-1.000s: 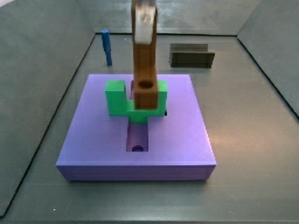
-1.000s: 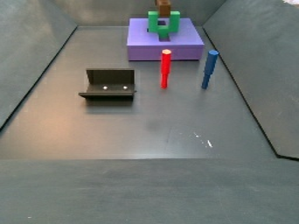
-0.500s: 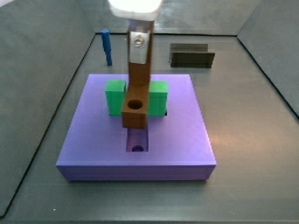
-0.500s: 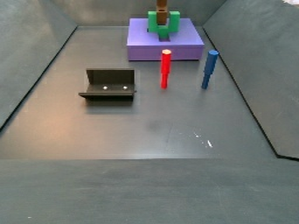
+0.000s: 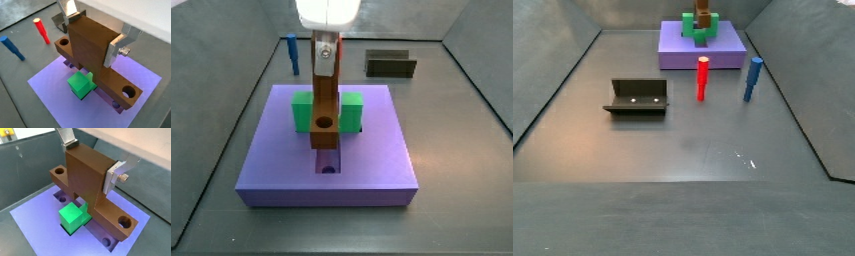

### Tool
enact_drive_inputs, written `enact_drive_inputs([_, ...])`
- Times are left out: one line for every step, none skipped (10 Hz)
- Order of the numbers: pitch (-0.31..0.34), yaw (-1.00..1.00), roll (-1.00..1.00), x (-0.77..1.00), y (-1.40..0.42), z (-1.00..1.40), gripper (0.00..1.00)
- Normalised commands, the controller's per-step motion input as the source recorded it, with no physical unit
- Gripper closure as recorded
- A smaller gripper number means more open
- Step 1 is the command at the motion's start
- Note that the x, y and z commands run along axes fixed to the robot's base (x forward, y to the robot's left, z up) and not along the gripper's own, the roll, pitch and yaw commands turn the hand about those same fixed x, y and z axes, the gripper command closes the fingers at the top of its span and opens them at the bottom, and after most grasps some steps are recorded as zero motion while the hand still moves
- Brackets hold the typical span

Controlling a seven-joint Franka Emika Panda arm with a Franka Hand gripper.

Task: Pick up the brown object. Move up. Place the brown object on the fixture. Regrasp the brown object. Move to above the board. Insert the brown object.
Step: Insert the brown object.

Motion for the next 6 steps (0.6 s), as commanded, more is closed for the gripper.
enact_drive_inputs([-0.047,0.0,0.0,0.0,0.0,-0.36,1.0])
enact_drive_inputs([-0.101,0.0,-0.03,0.0,0.0,-0.43,1.0])
enact_drive_inputs([-0.09,0.0,-0.04,0.0,0.0,-0.41,1.0])
enact_drive_inputs([-0.033,0.0,0.0,0.0,0.0,-0.33,1.0])
enact_drive_inputs([0.0,0.08,0.01,0.0,0.08,-0.22,1.0])
enact_drive_inputs([0.0,0.11,0.03,0.0,0.13,-0.23,1.0])
